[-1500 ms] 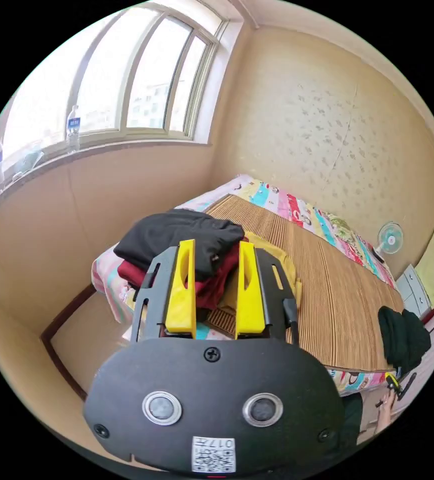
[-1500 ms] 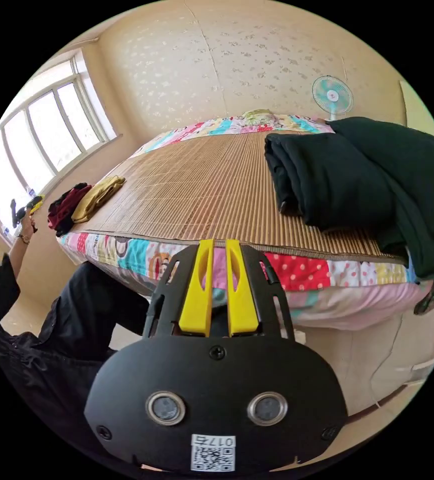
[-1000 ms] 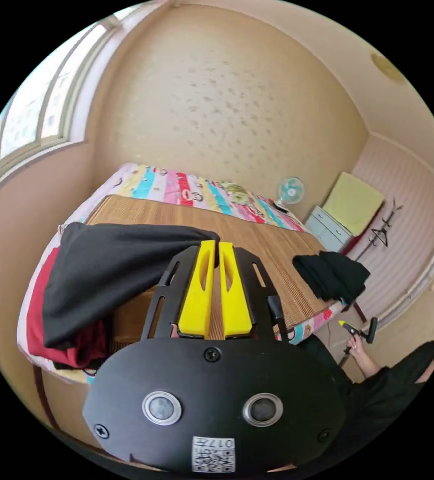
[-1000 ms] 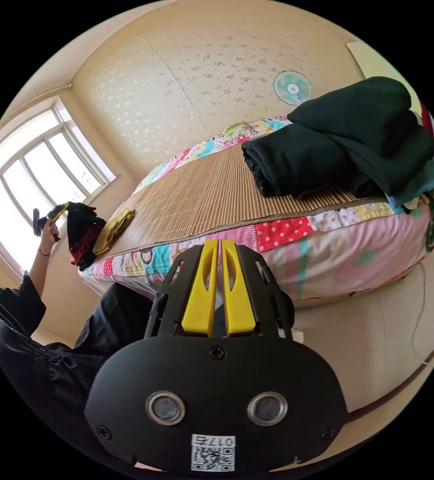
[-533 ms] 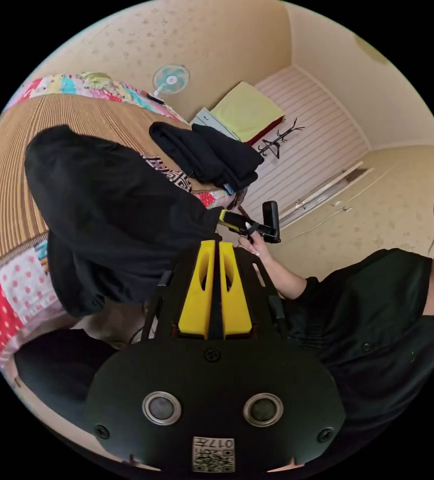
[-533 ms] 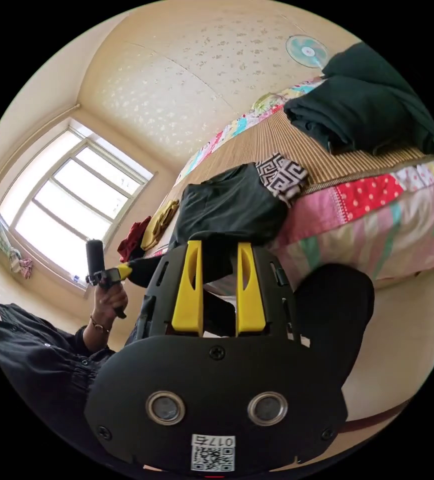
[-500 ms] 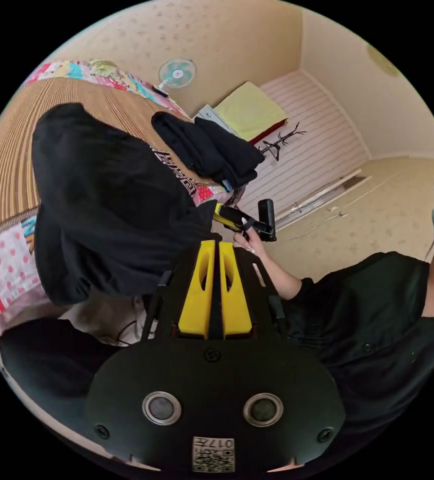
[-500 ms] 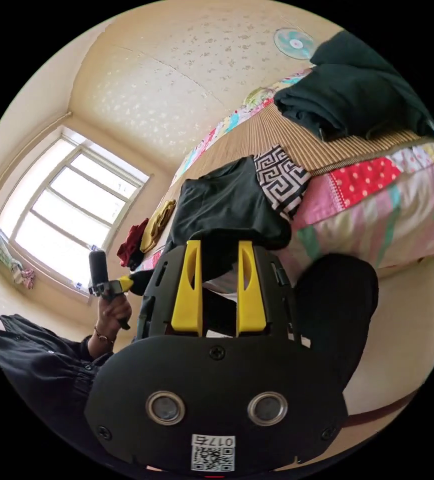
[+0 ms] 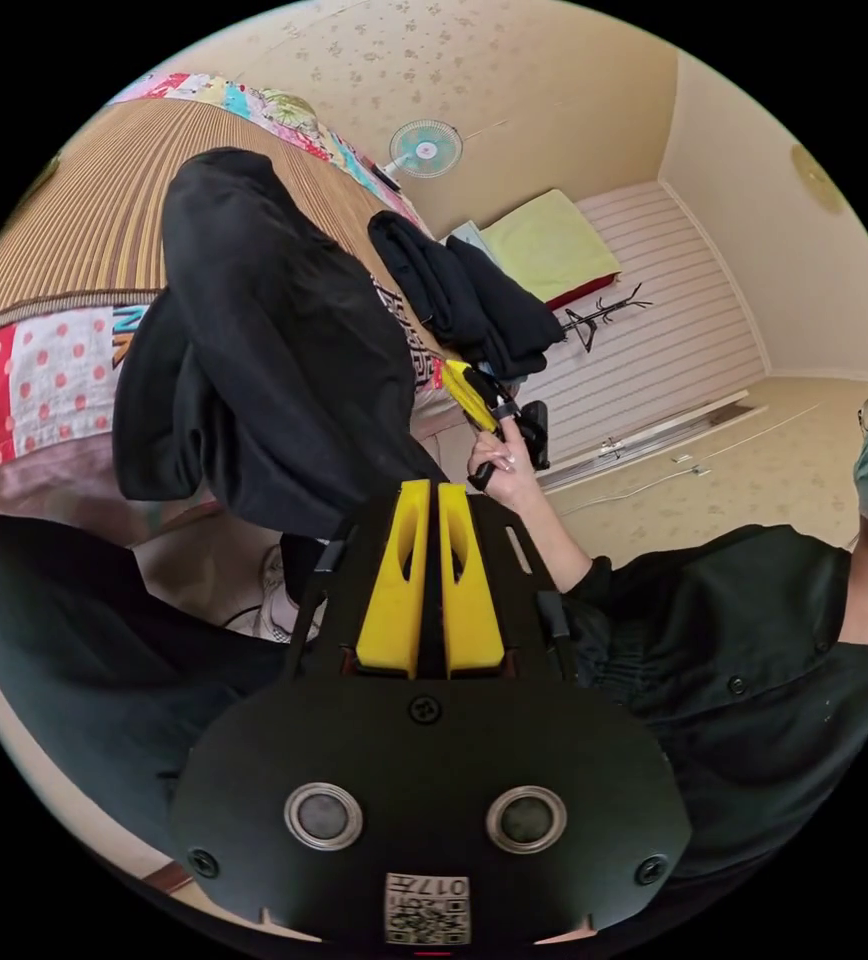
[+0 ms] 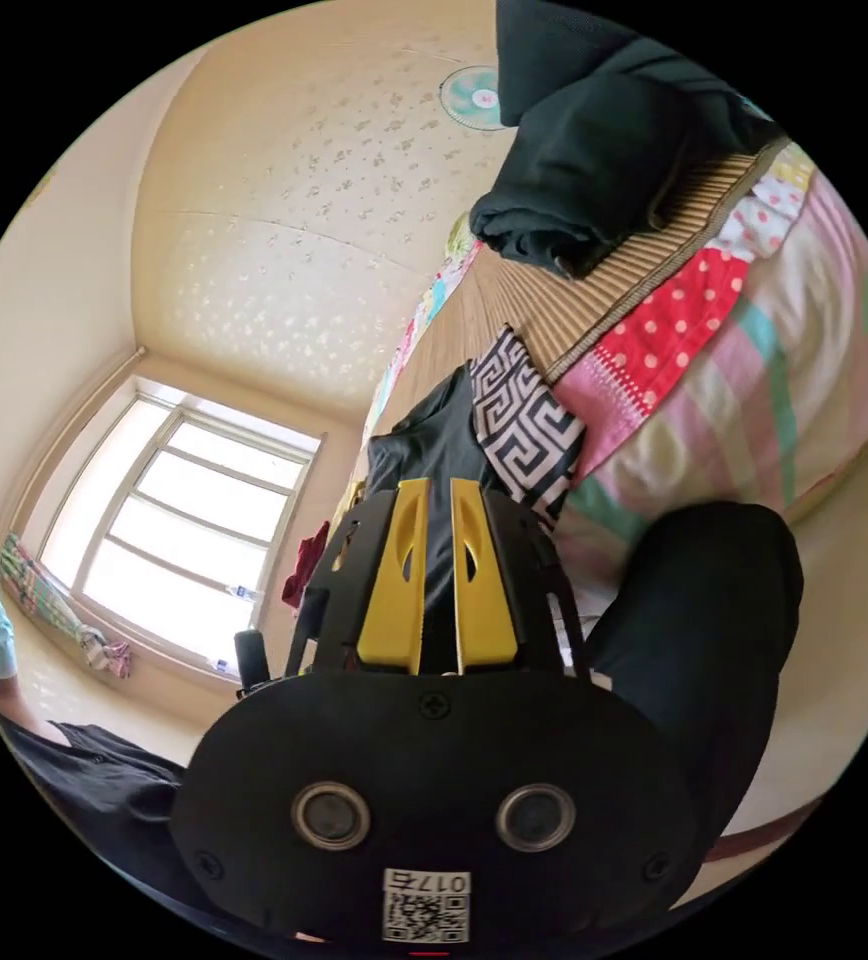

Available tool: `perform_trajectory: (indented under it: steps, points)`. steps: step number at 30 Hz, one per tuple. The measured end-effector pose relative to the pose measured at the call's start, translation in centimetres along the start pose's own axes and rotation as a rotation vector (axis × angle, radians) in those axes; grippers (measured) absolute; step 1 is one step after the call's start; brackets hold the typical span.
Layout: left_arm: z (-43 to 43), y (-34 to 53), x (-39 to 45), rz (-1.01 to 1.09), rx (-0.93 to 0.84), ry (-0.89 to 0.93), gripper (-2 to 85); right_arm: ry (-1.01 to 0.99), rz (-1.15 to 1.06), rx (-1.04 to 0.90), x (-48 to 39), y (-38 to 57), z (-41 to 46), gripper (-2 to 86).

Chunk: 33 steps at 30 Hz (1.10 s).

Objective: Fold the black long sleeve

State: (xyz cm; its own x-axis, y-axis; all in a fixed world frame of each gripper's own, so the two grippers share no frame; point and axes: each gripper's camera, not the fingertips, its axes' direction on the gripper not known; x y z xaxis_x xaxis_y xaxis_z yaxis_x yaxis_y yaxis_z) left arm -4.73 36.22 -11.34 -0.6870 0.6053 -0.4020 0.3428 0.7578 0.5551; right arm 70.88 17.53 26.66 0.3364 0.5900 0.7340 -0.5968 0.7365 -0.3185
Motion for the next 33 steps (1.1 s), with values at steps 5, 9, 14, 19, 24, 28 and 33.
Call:
perform_trajectory:
  steps: [5, 9, 14, 19, 24, 28, 33]
  points:
    - [-1.3, -1.0, -0.3, 0.006, 0.081, 0.105, -0.7, 0.067, 0.131, -0.136, 3.6, -1.2, 0.9, 13.5]
    - [-2.0, -1.8, -0.8, 0.011, 0.117, 0.136, -0.7, -0.098, 0.159, -0.235, 5.6, -0.7, 2.8, 11.5]
    - [-3.4, -2.3, -1.0, 0.032, 0.170, 0.116, -0.4, -0.321, -0.008, -0.470, 3.6, 0.5, 5.6, 7.3]
    - [-5.0, -2.5, -1.5, 0.010, 0.208, 0.072, 1.1, -0.440, -0.074, -0.310, 2.6, 1.2, 2.0, 3.4]
    - [-5.5, -2.3, -0.4, 0.000, 0.213, -0.126, 7.8, -0.582, -0.183, -0.114, -1.2, -0.4, -3.0, 4.5]
    - [-3.0, -3.2, 2.3, 0.101, 0.169, -0.147, 8.0, -0.606, -0.344, -0.243, -6.8, -0.4, -1.8, 10.4]
    - [2.0, -4.0, 6.5, 0.215, 0.102, -0.188, 8.7, -0.837, -0.407, -0.432, -12.3, 0.3, 2.5, 15.0]
